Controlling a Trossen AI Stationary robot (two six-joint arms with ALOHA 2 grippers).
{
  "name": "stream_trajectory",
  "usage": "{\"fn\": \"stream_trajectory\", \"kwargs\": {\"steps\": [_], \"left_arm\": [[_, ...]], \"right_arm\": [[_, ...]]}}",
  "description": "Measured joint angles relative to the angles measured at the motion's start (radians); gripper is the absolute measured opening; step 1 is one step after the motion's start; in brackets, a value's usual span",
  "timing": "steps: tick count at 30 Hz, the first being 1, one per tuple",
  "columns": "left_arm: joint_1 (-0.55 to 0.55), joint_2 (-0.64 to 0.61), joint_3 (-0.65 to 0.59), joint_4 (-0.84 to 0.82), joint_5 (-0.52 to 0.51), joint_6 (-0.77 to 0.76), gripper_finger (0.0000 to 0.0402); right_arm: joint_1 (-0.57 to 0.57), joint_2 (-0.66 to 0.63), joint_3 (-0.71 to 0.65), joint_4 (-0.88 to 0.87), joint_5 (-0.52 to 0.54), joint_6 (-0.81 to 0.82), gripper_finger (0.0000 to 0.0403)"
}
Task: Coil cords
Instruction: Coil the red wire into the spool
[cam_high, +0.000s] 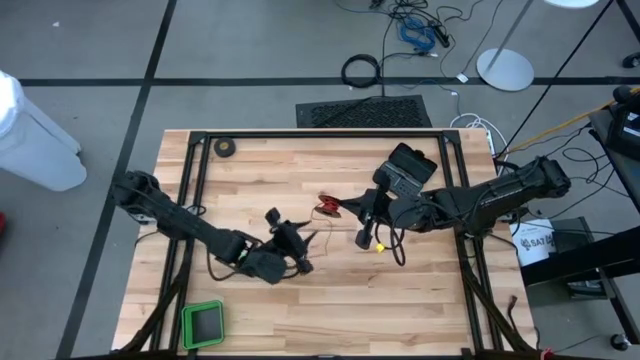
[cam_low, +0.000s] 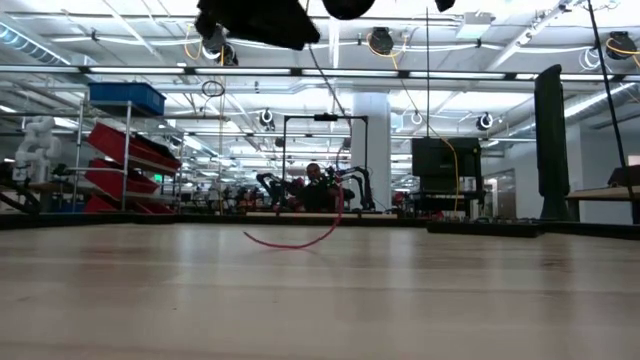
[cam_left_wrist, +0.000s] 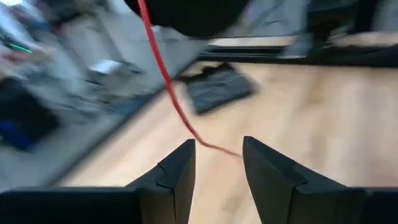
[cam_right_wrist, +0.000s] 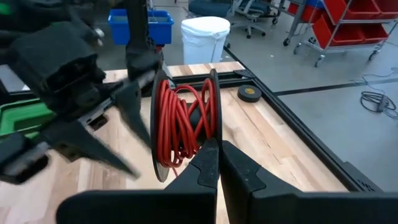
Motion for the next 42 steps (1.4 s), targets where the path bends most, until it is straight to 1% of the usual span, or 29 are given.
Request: {"fn": "stream_trajectory", "kwargs": {"steps": [2, 3, 6, 7, 9, 11, 14, 16, 19, 22, 25, 28, 32, 36, 39, 42], "left_arm": [[-0.001, -0.013, -0.044, 0.102, 0.096, -0.046, 0.0141], [-0.007, -0.015, -0.07, 0.14, 0.109, -0.073, 0.0141], [-0.029, -0.015, -0.143, 0.243, 0.091, -0.132, 0.0141], [-0.031, -0.015, -0.166, 0.276, 0.071, -0.136, 0.0141], [-0.02, -0.015, -0.204, 0.388, 0.072, -0.135, 0.0141], [0.001, -0.016, -0.239, 0.515, 0.089, -0.102, 0.0141], [0.032, -0.016, -0.281, 0.756, 0.175, 0.016, 0.0141], [0.052, -0.016, -0.294, 0.845, 0.24, 0.074, 0.0141], [0.079, -0.016, -0.309, 0.875, 0.319, 0.099, 0.0141], [0.097, -0.012, -0.331, 0.884, 0.383, 0.085, 0.0141], [0.106, -0.008, -0.358, 0.885, 0.388, 0.072, 0.0141], [0.109, -0.008, -0.38, 0.92, 0.391, 0.075, 0.0141], [0.114, -0.008, -0.422, 1.027, 0.45, 0.12, 0.014], [0.121, 0.006, -0.442, 1.052, 0.469, 0.146, 0.014], [0.133, 0.028, -0.441, 1.074, 0.526, 0.174, 0.014], [0.145, 0.076, -0.441, 1.118, 0.577, 0.176, 0.014]], "right_arm": [[0.007, -0.011, 0.0, -0.017, -0.001, 0.005, 0.0], [0.011, -0.018, 0.0, -0.028, -0.002, 0.006, 0.0], [0.026, -0.035, 0.0, -0.054, -0.002, 0.007, 0.0], [0.029, -0.04, 0.0, -0.058, -0.002, 0.007, 0.0], [0.037, -0.045, 0.0, -0.058, -0.002, 0.006, 0.0], [0.041, -0.047, 0.0, -0.058, -0.003, 0.005, 0.0], [0.041, -0.049, 0.0, -0.057, -0.006, 0.003, 0.0], [0.041, -0.049, 0.0, -0.057, -0.018, 0.002, 0.0], [0.041, -0.049, 0.0, -0.052, -0.025, 0.003, 0.0], [0.046, -0.049, 0.0, -0.051, -0.026, 0.007, 0.0], [0.046, -0.049, 0.0, -0.05, -0.026, 0.01, 0.0], [0.046, -0.049, 0.0, -0.05, -0.026, 0.011, 0.0], [0.046, -0.049, 0.0, -0.05, -0.026, 0.01, 0.0], [0.046, -0.049, 0.0, -0.05, -0.037, 0.01, 0.0], [0.046, -0.048, 0.0, -0.048, -0.073, 0.004, 0.0], [0.046, -0.048, 0.0, -0.037, -0.079, 0.002, 0.0]]}}
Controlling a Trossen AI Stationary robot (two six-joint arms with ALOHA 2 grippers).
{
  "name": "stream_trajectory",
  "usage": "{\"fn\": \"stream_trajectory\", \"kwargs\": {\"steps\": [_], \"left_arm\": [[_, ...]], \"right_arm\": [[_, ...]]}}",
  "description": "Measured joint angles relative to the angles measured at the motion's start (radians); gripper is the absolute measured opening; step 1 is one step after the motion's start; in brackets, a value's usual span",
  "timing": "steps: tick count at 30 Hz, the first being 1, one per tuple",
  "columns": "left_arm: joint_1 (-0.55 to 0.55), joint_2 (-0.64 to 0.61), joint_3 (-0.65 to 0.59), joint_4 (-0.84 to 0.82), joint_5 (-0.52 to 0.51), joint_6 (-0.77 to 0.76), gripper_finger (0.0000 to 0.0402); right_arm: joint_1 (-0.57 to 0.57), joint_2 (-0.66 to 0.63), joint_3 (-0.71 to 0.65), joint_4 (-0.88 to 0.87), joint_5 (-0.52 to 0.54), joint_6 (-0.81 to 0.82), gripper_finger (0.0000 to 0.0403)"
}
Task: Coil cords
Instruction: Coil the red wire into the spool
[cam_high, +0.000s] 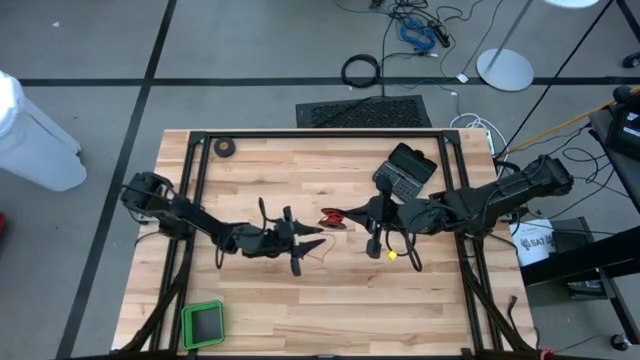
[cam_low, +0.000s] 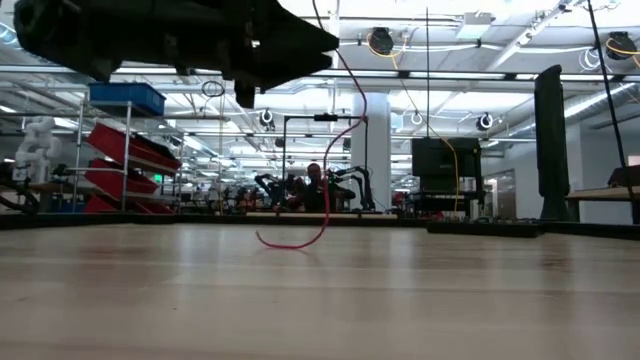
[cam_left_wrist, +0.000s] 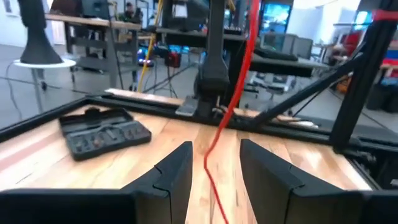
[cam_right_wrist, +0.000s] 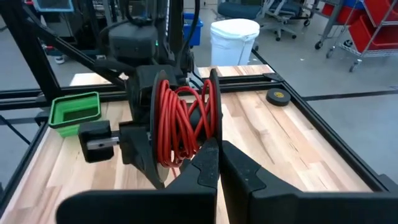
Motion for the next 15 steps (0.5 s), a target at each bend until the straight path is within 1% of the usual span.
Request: {"fn": "stream_trajectory", "kwargs": {"steps": [5, 9, 12, 15], "left_arm": [[0.015, 0.085, 0.001, 0.153, 0.043, -0.011, 0.014], [0.027, 0.137, 0.001, 0.235, 0.076, -0.026, 0.0135], [0.027, 0.174, 0.001, 0.295, 0.077, -0.026, 0.0115], [0.026, 0.199, 0.002, 0.354, 0.077, -0.031, 0.0085]], "right_arm": [[0.0, 0.0, 0.0, 0.002, 0.0, 0.0, 0.0], [0.0, 0.0, 0.0, 0.002, 0.001, 0.0, 0.0], [0.0, 0.0, 0.0, 0.002, 0.001, 0.0, 0.0], [0.0, 0.0, 0.0, 0.001, 0.001, 0.0, 0.0]]}}
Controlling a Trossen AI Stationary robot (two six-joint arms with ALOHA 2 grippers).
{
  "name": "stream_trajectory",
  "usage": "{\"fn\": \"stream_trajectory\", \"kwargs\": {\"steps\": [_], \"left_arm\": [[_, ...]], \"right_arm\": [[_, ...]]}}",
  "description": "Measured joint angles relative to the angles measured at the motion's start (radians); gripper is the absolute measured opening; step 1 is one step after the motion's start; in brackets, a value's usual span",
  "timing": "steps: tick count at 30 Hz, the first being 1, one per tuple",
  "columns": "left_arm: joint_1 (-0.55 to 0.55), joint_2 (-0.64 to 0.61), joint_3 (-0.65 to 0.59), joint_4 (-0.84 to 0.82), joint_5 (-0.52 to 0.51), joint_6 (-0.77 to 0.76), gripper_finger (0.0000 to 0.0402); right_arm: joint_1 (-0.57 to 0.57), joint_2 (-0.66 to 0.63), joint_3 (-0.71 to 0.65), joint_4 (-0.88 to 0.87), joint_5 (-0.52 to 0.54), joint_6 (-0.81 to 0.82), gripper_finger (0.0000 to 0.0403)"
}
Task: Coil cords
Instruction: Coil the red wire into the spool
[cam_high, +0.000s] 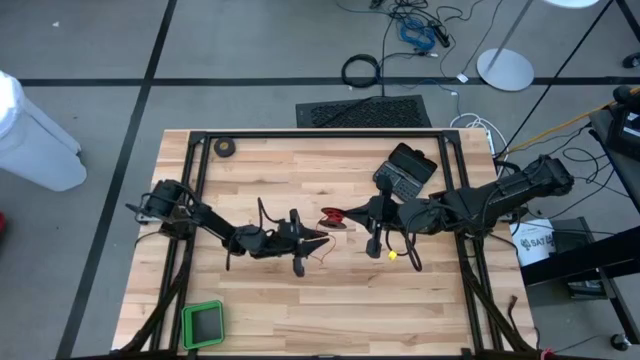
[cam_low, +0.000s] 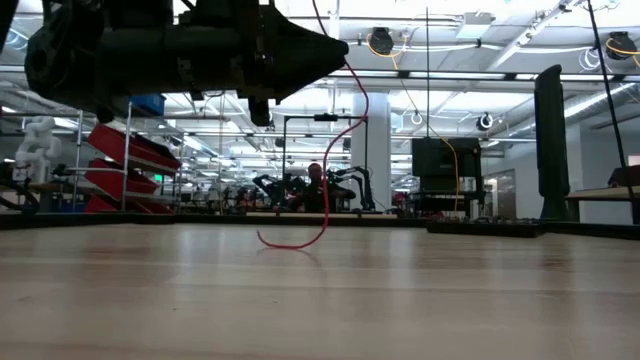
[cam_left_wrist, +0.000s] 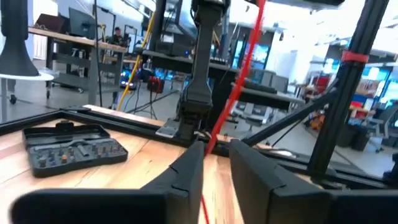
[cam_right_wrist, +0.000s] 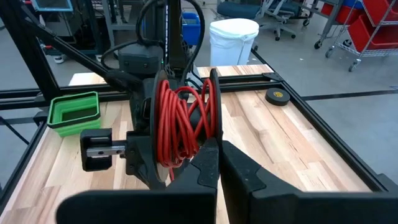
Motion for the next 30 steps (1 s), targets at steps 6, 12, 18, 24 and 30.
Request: {"fn": "stream_trajectory", "kwargs": {"steps": [6, 12, 18, 24, 30], "left_arm": [[0.005, 0.014, 0.001, 0.021, -0.005, -0.022, 0.0019], [0.006, 0.014, 0.001, 0.042, -0.006, -0.021, 0.0011], [0.006, 0.014, 0.001, 0.042, 0.023, -0.029, 0.0013], [0.006, 0.014, 0.001, 0.043, 0.073, -0.047, 0.0019], [0.006, 0.014, 0.001, 0.041, 0.073, -0.047, 0.0078]], "right_arm": [[0.0, 0.0, 0.0, 0.0, 0.0, 0.0, 0.0], [0.0, 0.0, 0.0, 0.0, 0.0, 0.0, 0.0], [0.0, 0.0, 0.0, 0.0, 0.001, 0.0, 0.0], [0.0, 0.0, 0.0, 0.0, 0.001, 0.0, 0.0], [0.0, 0.0, 0.0, 0.0, 0.001, 0.0, 0.0]]}}
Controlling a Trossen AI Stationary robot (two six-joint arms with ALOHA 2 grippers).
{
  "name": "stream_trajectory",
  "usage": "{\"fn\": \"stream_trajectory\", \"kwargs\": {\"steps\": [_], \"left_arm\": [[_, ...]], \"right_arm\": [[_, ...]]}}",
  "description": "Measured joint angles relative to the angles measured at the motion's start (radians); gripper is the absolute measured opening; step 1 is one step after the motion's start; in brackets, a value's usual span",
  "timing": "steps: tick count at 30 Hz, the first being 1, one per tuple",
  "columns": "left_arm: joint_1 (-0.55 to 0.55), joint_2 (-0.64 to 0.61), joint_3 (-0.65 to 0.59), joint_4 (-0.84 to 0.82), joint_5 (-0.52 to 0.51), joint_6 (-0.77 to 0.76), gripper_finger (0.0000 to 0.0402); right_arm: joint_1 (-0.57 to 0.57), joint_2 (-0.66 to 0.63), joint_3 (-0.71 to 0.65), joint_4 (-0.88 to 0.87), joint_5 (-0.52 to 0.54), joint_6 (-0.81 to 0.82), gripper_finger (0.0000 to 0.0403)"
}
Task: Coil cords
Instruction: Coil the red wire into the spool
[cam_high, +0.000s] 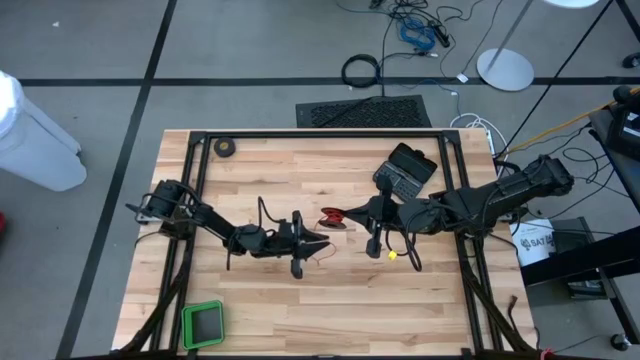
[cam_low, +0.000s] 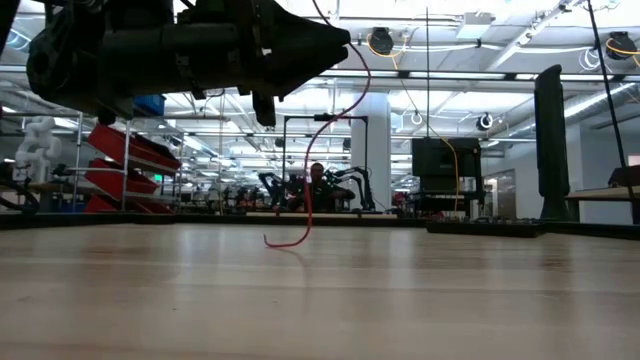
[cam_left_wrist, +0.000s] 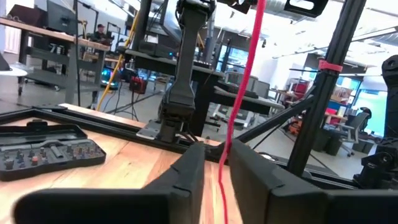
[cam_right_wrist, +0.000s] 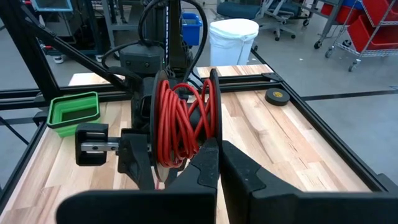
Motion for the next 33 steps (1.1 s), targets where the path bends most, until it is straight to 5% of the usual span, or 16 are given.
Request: {"fn": "stream_trajectory", "kwargs": {"steps": [11, 33], "left_arm": [[0.0, 0.0, 0.0, -0.005, -0.001, 0.0, 0.0103], [0.001, 0.0, 0.0, -0.011, -0.087, -0.009, 0.0006]], "right_arm": [[0.0, 0.0, 0.0, 0.0, 0.0, 0.0, 0.0], [0.0, 0.0, 0.0, 0.0, 0.002, 0.002, 0.0]]}}
